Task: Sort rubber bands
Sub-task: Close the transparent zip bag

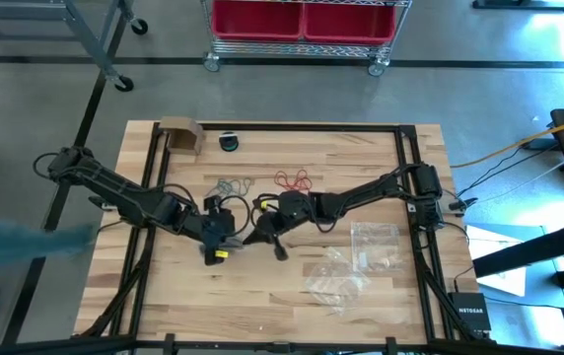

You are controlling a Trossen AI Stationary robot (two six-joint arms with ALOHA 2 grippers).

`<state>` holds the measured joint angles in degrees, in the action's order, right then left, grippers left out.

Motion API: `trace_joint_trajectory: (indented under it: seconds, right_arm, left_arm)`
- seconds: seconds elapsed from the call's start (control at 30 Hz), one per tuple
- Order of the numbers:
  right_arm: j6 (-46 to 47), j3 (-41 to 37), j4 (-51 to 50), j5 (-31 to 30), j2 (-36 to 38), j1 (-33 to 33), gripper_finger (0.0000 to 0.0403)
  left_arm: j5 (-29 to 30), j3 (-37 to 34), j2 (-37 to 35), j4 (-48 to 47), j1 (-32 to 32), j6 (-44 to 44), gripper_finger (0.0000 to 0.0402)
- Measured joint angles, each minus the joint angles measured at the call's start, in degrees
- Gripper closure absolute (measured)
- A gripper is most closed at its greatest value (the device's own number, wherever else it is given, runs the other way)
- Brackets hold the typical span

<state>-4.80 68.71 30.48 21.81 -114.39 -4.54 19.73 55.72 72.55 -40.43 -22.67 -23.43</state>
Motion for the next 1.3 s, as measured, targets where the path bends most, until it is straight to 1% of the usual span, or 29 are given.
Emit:
trace_joint_trajectory:
  seconds: [0.07, 0.2, 0.3, 0.33, 0.43, 0.63, 0.77, 0.87, 0.97, 1.07, 1.23, 1.3]
  right_arm:
    - [0.0, 0.0, 0.0, -0.7, 0.0, 0.0, 0.0403]
    - [1.7, 0.0, -1.2, -8.2, 0.0, 0.0, 0.0403]
    - [6.7, 0.0, -2.2, -13.2, 0.2, 0.1, 0.0399]
    - [8.1, 0.0, -2.2, -13.9, 0.3, 0.1, 0.0394]
    - [9.3, 0.0, -0.8, -13.8, 0.5, 0.0, 0.0369]
    - [9.4, 0.0, -0.2, -14.7, 0.2, -0.8, 0.0301]
    - [10.5, 0.0, -0.1, -14.7, 0.2, -0.7, 0.0284]
    - [10.6, 0.0, -0.1, -14.7, 0.2, -0.7, 0.0287]
    - [10.6, 0.0, -0.1, -14.9, 0.2, -0.7, 0.0300]
    - [10.5, 0.0, 0.1, -15.2, 0.2, -0.7, 0.0327]
    - [7.2, 0.0, 0.3, -15.1, 0.1, -0.8, 0.0391]
    - [6.0, 0.0, 0.2, -17.2, 0.1, -1.1, 0.0397]
  left_arm:
    - [0.0, 0.0, 0.0, -1.3, -0.1, -1.2, 0.0382]
    - [0.0, 0.0, 0.0, -0.2, -0.2, -1.4, 0.0382]
    - [0.0, 0.0, 0.0, 0.5, -0.2, -1.2, 0.0382]
    - [0.0, 0.0, 0.0, 0.6, -0.2, -1.2, 0.0382]
    - [-0.1, 0.0, 0.0, 0.7, -0.2, -1.1, 0.0382]
    - [0.0, 0.0, 0.0, 1.3, -0.1, -1.4, 0.0382]
    - [0.4, 0.0, 0.0, 3.5, 0.2, -1.2, 0.0382]
    - [0.4, 0.0, 0.0, 3.9, 0.7, -0.9, 0.0382]
    - [0.5, 0.0, 0.0, 4.1, 1.0, -1.2, 0.0382]
    - [0.5, 0.0, 0.0, 4.6, 1.0, -1.2, 0.0382]
    - [0.6, -0.1, 0.0, 5.0, 1.1, -2.2, 0.0382]
    - [0.8, -0.1, 0.0, 4.9, 1.1, -3.3, 0.0382]
